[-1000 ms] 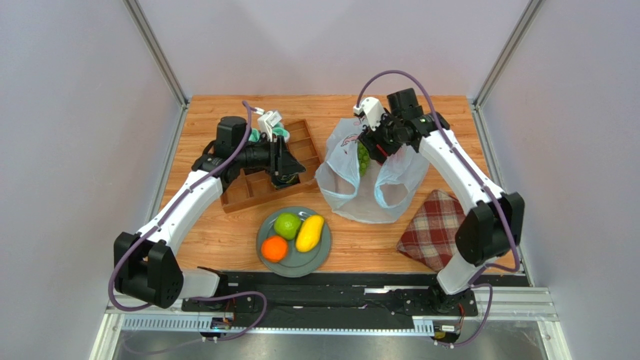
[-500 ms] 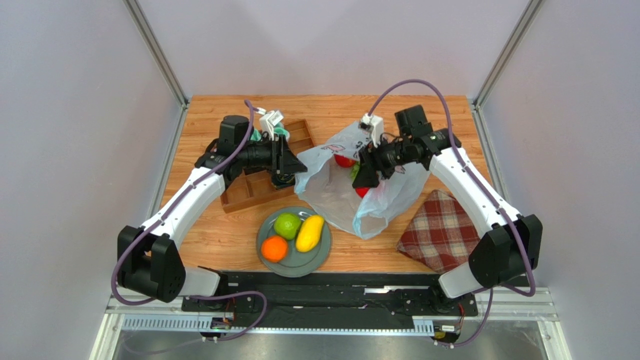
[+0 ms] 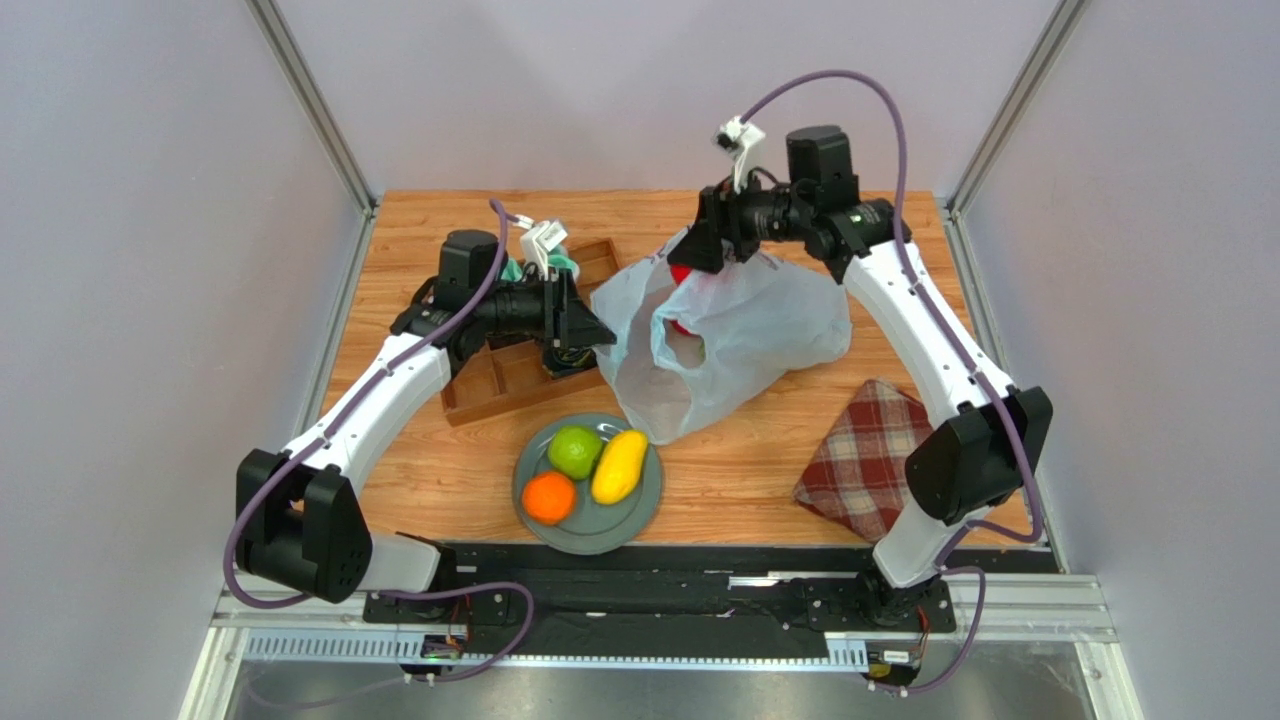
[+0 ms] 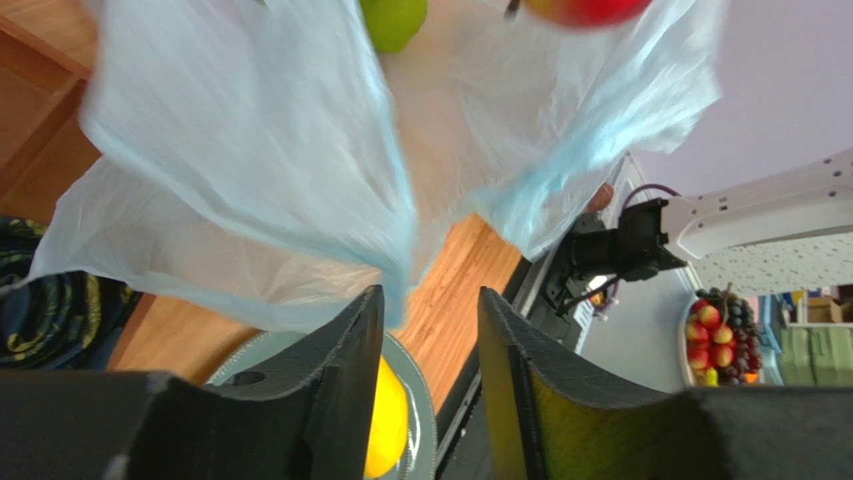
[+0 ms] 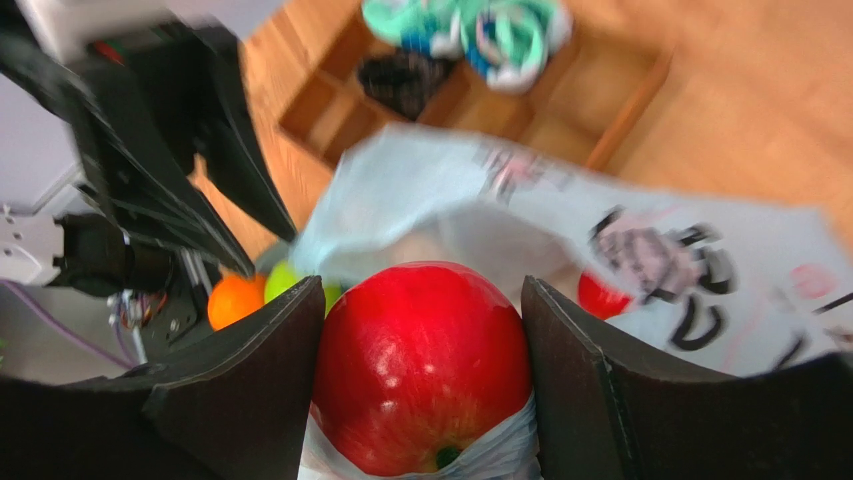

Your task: Take the fake fruits out of the plastic bag

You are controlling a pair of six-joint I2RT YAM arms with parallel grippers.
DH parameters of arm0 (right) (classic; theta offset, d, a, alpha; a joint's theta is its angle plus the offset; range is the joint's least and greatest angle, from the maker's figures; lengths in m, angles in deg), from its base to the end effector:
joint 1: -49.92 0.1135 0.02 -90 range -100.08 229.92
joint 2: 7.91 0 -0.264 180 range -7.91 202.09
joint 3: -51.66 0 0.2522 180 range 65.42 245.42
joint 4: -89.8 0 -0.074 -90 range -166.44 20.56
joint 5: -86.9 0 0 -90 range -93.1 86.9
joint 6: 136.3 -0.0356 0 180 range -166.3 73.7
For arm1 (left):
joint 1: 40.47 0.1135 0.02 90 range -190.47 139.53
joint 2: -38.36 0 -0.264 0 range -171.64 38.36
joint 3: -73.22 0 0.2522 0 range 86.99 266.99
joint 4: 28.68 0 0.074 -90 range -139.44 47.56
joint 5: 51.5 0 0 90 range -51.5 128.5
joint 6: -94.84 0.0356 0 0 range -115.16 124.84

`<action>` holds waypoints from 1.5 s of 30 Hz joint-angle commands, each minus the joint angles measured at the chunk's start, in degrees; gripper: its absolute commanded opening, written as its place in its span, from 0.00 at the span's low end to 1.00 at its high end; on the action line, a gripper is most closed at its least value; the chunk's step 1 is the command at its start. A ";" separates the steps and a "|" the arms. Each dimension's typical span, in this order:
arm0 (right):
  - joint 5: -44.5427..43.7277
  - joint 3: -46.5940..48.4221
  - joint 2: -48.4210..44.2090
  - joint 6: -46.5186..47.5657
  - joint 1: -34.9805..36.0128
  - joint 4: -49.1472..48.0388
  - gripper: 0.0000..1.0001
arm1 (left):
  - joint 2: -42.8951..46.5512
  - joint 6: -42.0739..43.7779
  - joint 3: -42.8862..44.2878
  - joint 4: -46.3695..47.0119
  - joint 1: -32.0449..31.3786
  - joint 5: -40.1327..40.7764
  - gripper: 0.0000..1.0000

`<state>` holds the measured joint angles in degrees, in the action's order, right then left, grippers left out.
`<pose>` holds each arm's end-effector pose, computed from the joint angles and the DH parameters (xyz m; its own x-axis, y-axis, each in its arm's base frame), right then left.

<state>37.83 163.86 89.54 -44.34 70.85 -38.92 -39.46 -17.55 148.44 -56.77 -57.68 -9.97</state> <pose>0.3458 0.1572 0.3794 -0.5296 -0.2302 -0.8164 -0.7802 0.5100 0.3623 0.2788 -0.1143 0.3103 -0.7597 -0.0291 -0.6496 0.5642 0.4670 -0.6808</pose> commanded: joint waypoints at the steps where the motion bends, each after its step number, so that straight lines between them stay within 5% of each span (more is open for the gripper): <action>1: 1.53 5.37 -3.49 -1.60 -0.10 -3.86 0.54 | -0.22 -1.93 1.31 6.64 0.25 -7.06 0.51; 4: 1.36 1.07 -5.95 -2.23 0.34 -0.63 0.47 | -1.62 -11.74 -1.24 17.34 0.25 -12.78 0.60; 7: -2.68 -5.42 -9.46 11.47 1.66 3.27 0.48 | -3.91 -19.52 -1.51 24.67 0.25 -15.95 0.69; 10: -2.71 -9.23 -11.58 4.66 -1.67 -7.35 0.60 | -6.02 -23.04 -0.63 26.89 0.25 -17.62 0.72; 12: 0.11 -6.78 -9.83 0.78 -3.17 -5.20 0.58 | -7.08 -26.45 -0.63 29.26 0.25 -18.50 0.73; 16: -1.45 -17.33 -12.26 9.45 -0.63 -0.16 0.55 | -9.36 -22.88 0.95 24.36 0.25 -17.19 0.70; 24: -8.67 -40.24 -11.15 10.79 -0.36 -16.39 0.55 | -8.75 -18.31 1.39 20.31 0.25 -14.90 0.69; 26: -9.55 -41.12 -10.35 12.45 0.25 -17.12 0.67 | -8.31 -17.78 1.13 20.04 0.25 -14.64 0.69; 27: -9.46 -40.95 -10.26 13.68 0.86 -15.65 0.91 | -7.96 -17.69 0.95 20.04 0.25 -14.72 0.69; 28: -9.46 -40.34 -10.52 16.12 1.04 -13.98 1.00 | -7.70 -17.51 0.78 19.95 0.25 -14.64 0.69; 33: -14.72 -35.00 -18.93 21.07 0.96 -0.64 1.00 | -5.59 -14.35 0.95 16.79 0.25 -14.20 0.69; 39: -9.99 -19.44 -21.25 30.09 6.90 18.78 1.00 | -4.71 -13.99 0.95 16.52 0.34 -13.85 0.69; 45: -12.71 -23.99 -16.52 39.87 19.05 16.54 0.86 | -4.71 -14.26 1.65 16.53 0.34 -13.50 0.68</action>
<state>25.98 143.24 68.21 -13.22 84.58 -27.18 -45.97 -33.20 147.58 -40.62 -57.61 -23.70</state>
